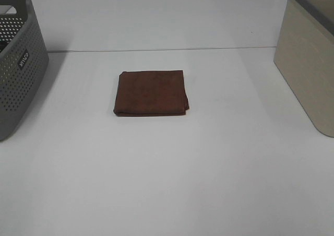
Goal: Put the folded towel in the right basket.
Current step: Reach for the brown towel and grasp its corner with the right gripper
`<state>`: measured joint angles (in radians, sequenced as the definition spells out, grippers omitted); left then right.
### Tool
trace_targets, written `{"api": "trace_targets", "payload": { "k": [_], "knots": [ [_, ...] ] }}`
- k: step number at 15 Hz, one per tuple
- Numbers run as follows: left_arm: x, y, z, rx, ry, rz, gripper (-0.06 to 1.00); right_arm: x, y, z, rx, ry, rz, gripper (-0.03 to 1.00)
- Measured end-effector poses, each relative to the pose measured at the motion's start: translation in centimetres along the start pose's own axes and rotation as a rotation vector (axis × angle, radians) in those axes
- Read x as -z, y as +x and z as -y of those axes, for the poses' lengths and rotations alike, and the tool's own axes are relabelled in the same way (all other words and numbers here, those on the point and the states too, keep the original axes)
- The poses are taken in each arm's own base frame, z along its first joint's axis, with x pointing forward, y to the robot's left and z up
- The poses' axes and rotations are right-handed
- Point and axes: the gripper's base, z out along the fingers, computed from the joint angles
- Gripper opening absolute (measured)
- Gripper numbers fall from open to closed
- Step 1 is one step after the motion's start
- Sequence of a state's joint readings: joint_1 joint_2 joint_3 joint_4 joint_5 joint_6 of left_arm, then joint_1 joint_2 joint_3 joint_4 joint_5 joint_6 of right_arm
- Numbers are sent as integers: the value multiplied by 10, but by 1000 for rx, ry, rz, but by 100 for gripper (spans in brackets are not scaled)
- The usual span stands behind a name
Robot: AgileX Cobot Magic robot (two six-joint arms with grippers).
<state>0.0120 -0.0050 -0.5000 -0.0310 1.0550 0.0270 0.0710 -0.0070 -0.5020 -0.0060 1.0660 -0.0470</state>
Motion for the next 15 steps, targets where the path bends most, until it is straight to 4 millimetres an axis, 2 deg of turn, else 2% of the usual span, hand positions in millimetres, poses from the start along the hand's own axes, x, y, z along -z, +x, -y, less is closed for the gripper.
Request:
{"api": "trace_targets", "payload": {
  "k": [15],
  "knots": [
    [0, 0, 0, 0, 0, 0, 97, 0, 0, 0, 0, 0, 0, 65]
  ]
}}
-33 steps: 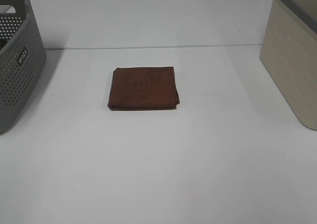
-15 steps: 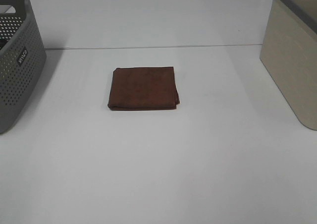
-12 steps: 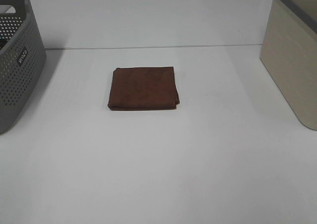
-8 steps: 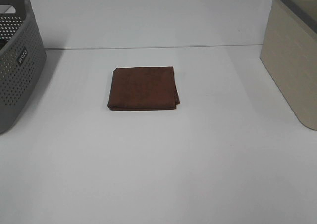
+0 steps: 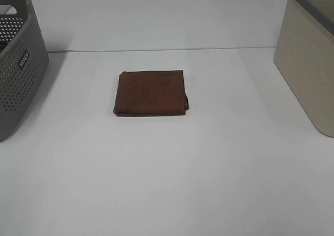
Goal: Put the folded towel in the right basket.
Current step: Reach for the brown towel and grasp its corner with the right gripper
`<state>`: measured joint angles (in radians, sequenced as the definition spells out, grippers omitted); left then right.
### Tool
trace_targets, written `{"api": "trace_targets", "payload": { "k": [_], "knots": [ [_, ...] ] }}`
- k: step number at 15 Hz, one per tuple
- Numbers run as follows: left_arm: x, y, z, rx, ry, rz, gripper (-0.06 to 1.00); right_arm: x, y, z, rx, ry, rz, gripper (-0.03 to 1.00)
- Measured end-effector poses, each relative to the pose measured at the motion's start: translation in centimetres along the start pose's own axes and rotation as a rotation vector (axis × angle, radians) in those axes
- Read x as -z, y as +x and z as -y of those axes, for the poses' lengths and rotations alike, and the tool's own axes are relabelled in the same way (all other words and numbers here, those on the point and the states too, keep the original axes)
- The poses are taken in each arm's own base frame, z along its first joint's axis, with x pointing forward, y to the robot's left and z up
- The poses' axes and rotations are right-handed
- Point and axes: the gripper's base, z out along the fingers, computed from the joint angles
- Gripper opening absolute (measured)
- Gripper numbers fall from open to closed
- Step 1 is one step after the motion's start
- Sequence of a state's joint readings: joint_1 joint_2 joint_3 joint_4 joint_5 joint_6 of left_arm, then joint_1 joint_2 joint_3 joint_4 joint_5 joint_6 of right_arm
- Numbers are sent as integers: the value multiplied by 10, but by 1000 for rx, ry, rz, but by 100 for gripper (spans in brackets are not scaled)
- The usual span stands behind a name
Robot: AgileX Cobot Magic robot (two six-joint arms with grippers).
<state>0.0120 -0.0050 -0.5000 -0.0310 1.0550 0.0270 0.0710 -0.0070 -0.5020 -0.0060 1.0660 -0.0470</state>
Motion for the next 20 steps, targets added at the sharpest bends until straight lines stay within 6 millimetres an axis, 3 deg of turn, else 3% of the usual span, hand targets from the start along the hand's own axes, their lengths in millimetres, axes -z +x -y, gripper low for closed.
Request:
{"api": "trace_targets", "payload": {
  "k": [20],
  "knots": [
    [0, 0, 0, 0, 0, 0, 97, 0, 0, 0, 0, -1, 1, 65]
  ]
}}
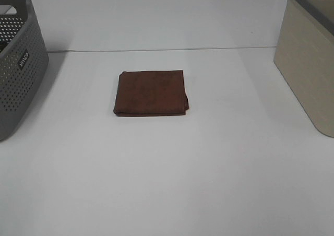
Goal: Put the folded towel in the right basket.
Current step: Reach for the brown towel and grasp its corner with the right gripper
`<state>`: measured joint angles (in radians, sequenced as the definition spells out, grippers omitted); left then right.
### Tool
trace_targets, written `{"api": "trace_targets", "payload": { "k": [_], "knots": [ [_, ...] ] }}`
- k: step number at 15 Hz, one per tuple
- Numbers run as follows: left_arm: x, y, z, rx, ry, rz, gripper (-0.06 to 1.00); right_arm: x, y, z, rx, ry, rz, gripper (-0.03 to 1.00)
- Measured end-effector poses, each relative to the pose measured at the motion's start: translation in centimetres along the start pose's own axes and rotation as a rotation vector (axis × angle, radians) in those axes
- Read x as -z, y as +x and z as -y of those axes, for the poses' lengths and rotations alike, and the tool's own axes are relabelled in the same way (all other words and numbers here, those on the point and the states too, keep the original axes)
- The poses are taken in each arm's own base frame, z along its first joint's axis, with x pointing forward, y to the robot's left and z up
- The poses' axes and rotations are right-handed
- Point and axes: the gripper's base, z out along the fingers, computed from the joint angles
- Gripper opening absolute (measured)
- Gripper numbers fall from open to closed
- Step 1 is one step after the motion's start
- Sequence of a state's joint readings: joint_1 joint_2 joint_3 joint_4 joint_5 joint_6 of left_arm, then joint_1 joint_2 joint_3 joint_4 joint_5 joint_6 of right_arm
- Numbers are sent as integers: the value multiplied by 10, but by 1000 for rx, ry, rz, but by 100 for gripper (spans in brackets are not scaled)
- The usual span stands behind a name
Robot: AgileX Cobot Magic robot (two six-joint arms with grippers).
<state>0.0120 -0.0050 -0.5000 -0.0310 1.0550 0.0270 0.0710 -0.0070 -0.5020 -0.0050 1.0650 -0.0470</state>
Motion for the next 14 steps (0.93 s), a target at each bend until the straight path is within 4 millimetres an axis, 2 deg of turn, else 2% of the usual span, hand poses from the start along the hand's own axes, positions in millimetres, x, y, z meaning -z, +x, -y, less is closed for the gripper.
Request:
{"api": "trace_targets", "payload": {
  "k": [2, 3, 4, 5, 6, 11, 14],
  "knots": [
    [0, 0, 0, 0, 0, 0, 97, 0, -8, 0, -2, -3, 21, 65],
    [0, 0, 0, 0, 0, 0, 97, -2, -17, 0, -2, -3, 33, 65],
    [0, 0, 0, 0, 0, 0, 97, -8, -38, 1, -3, -3, 38, 65],
    [0, 0, 0, 0, 0, 0, 97, -10, -44, 2, -3, -3, 36, 65],
    [0, 0, 0, 0, 0, 0, 97, -20, -58, 2, -2, -4, 10, 65],
    [0, 0, 0, 0, 0, 0, 97, -79, -140, 6, -2, -10, -127, 65],
    [0, 0, 0, 0, 0, 0, 97, -131, -184, 6, -15, -34, -240, 65]
  ]
}}
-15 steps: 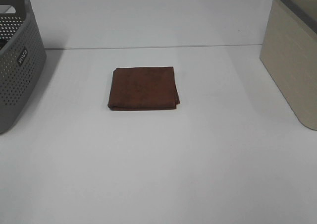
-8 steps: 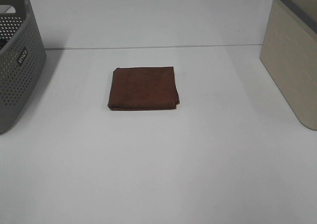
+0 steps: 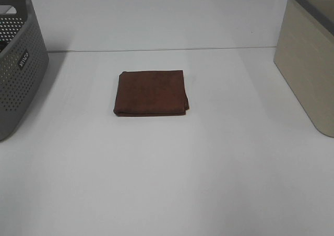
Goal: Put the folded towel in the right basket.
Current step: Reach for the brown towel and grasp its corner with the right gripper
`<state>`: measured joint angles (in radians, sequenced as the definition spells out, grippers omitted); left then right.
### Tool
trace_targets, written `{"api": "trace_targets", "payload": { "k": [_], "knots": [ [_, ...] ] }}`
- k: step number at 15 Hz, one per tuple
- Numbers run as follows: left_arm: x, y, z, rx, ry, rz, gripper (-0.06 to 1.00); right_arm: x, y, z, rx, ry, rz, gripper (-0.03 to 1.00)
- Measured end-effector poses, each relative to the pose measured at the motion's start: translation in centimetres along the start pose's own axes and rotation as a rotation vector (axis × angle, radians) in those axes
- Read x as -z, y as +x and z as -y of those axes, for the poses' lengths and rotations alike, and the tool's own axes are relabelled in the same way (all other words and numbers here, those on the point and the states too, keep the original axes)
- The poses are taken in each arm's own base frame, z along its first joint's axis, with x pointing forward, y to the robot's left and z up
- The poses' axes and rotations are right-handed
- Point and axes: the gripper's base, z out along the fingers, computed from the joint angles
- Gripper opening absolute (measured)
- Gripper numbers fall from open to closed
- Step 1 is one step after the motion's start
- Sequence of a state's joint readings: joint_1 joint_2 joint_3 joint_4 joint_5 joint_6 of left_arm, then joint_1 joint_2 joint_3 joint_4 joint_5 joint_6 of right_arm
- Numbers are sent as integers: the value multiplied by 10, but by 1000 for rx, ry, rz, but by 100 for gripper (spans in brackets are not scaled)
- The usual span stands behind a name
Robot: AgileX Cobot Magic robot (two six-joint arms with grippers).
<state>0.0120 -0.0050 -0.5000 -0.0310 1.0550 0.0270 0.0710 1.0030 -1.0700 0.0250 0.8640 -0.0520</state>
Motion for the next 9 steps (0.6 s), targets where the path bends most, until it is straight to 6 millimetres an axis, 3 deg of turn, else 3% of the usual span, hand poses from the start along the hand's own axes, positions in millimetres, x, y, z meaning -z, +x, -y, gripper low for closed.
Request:
{"api": "trace_targets", "payload": {
  "k": [1, 2, 3, 4, 7, 9],
  "knots": [
    [0, 0, 0, 0, 0, 0, 97, -28, -22, -1, 2, -28, -84, 65],
    [0, 0, 0, 0, 0, 0, 97, -28, -22, -1, 2, -28, -84, 65],
    [0, 0, 0, 0, 0, 0, 97, -57, -48, -4, 14, -86, -158, 65],
    [0, 0, 0, 0, 0, 0, 97, -74, -59, -7, 17, -120, -188, 65],
    [0, 0, 0, 0, 0, 0, 97, -127, -77, -13, 10, -212, -261, 65],
    [0, 0, 0, 0, 0, 0, 97, -162, -80, -30, 48, -263, -307, 65]
  ]
}}
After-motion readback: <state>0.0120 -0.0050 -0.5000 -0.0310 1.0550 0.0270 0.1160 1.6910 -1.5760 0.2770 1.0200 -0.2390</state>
